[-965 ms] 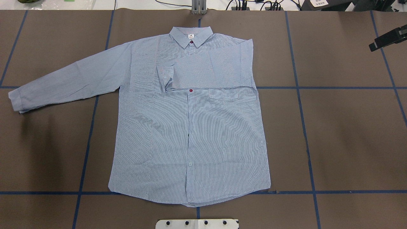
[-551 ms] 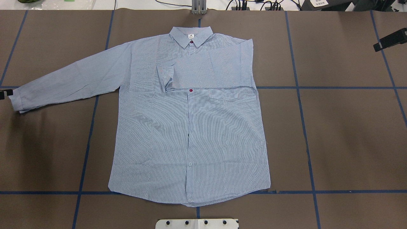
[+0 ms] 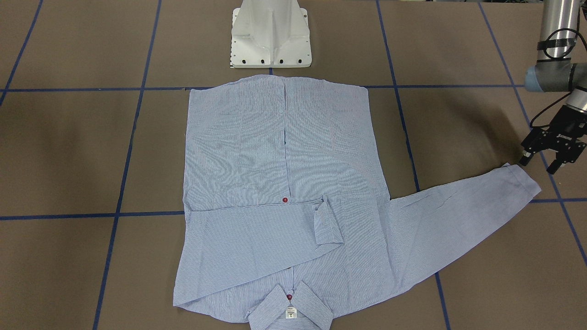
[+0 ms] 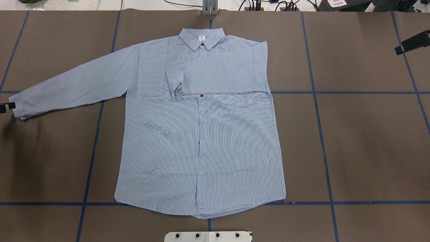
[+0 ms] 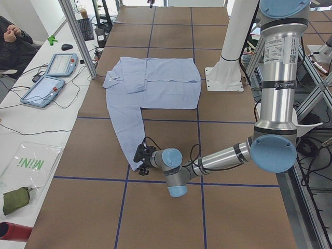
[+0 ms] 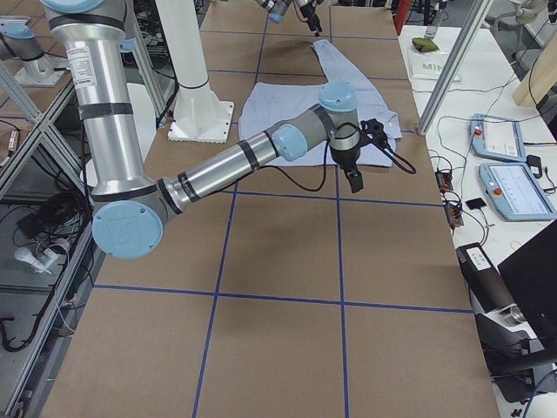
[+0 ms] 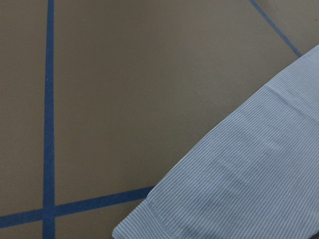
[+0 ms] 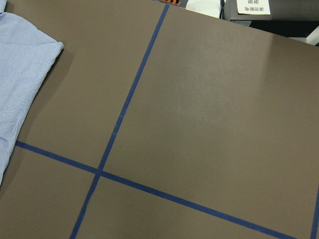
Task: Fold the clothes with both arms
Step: 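Lower the left gripper and grasp the cuff of the sleeve nearest it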
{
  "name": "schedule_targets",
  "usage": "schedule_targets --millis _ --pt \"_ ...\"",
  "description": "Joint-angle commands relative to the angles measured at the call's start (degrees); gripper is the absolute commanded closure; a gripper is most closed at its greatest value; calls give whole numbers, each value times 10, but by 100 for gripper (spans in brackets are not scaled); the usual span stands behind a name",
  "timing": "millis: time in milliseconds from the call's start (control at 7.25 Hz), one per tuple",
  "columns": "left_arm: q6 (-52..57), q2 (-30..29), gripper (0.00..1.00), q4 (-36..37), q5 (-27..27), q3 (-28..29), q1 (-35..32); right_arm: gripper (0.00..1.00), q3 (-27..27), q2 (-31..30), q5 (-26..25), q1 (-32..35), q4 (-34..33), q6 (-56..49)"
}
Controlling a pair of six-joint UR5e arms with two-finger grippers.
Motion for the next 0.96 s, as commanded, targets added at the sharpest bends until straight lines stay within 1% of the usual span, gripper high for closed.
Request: schedule_targets --millis 0,276,827 --pt "-77 0 14 -20 39 1 43 0 2 -6 0 0 2 0" --pt "-77 0 15 -19 47 0 59 0 3 -10 0 0 3 -1" --pt "-71 12 15 -20 46 -3 62 0 5 -15 0 0 3 0"
